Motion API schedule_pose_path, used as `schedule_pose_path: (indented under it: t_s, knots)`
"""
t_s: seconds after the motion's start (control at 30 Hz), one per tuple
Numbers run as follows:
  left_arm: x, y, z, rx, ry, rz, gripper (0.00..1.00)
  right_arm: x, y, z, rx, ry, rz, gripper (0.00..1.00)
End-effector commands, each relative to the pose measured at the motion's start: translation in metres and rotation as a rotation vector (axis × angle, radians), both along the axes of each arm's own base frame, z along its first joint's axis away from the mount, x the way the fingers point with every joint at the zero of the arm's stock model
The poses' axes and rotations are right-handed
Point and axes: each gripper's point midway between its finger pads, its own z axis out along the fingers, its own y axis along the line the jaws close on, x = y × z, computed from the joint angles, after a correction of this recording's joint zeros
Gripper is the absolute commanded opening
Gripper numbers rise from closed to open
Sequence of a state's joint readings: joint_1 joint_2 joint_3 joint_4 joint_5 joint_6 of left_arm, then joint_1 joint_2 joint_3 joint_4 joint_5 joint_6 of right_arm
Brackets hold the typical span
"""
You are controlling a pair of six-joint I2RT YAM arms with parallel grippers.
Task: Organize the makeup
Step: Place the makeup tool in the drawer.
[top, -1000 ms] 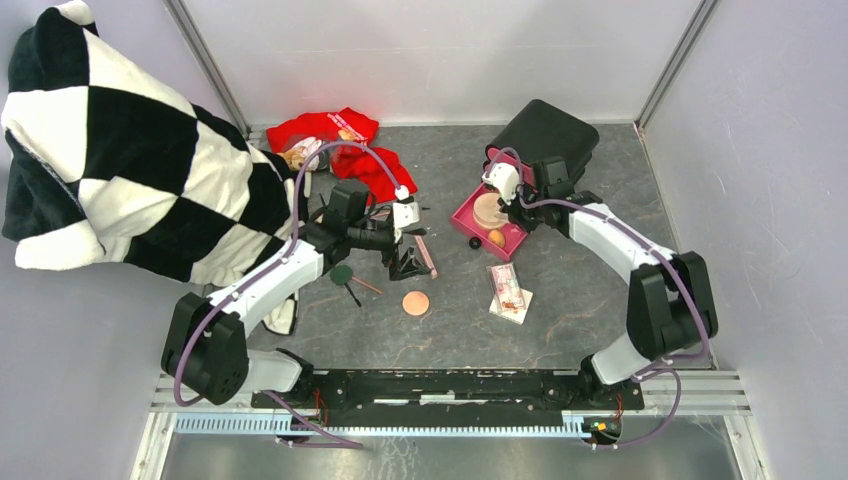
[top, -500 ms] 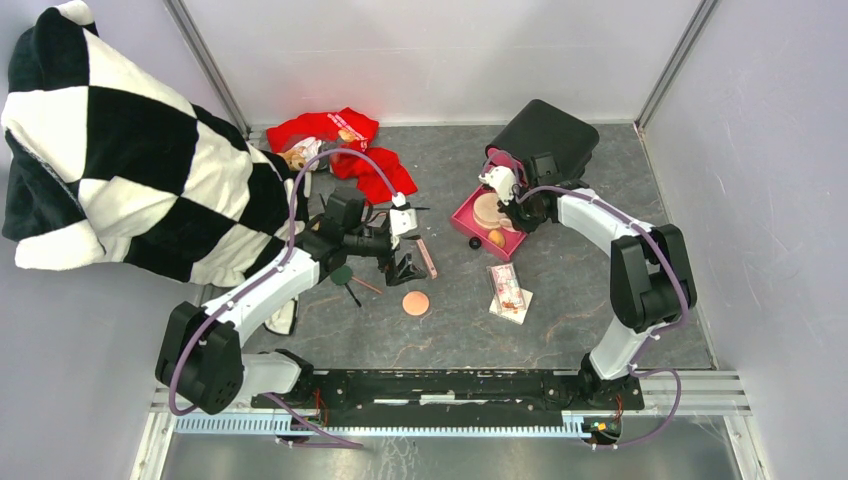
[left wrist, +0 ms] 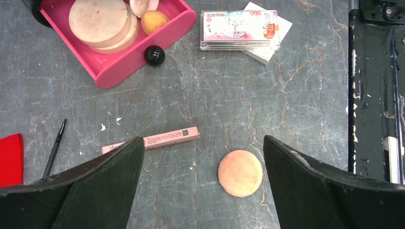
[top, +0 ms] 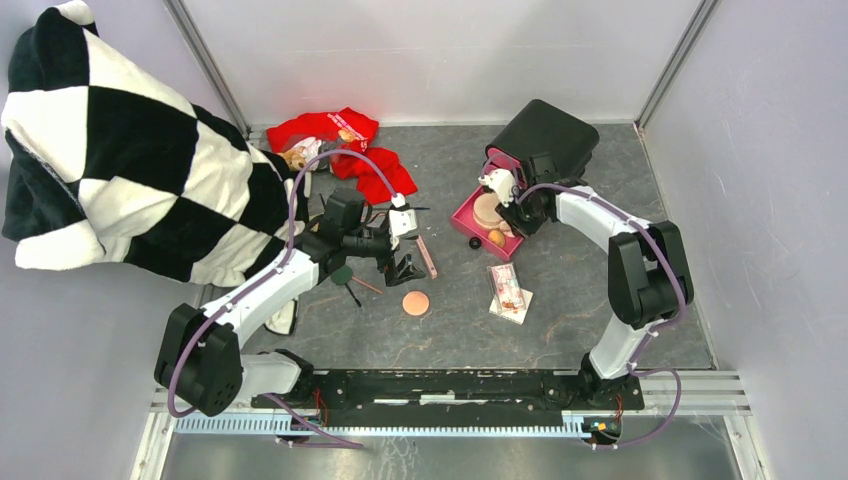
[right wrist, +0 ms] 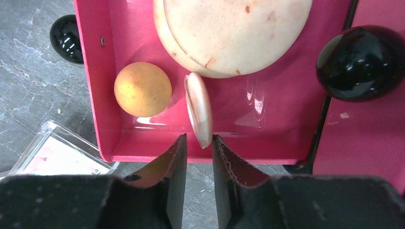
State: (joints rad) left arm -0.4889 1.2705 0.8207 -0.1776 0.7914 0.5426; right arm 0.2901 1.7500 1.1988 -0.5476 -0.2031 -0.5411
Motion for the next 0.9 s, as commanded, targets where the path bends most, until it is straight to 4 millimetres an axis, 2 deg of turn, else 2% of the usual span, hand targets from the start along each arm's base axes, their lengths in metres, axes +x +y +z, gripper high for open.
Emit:
schedule_pose_path:
  t_s: [0.0,0.13,0.43,0.7,0.87]
  knots:
    - [0.006,0.004,0.01,0.002,-0.073,0.016,1.0,0.021,-0.003,0.018,-0.022,-0.064,-0.028,0.36]
    - [0.007,0.008,0.008,0.021,-0.084,0.032,1.0,0.029,-0.004,0.025,-0.03,-0.089,-0.036,0.45]
    - [0.019,0.026,-0.003,0.11,-0.125,0.128,1.0,0.029,0.006,0.052,0.036,-0.138,-0.015,0.51]
    - [0.041,0.071,-0.036,0.362,-0.154,0.296,1.0,0.0,0.043,0.08,0.234,-0.149,0.108,0.59]
    - [0.041,0.099,-0.062,0.522,-0.137,0.325,1.0,-0.022,0.067,0.091,0.324,-0.137,0.19,0.62]
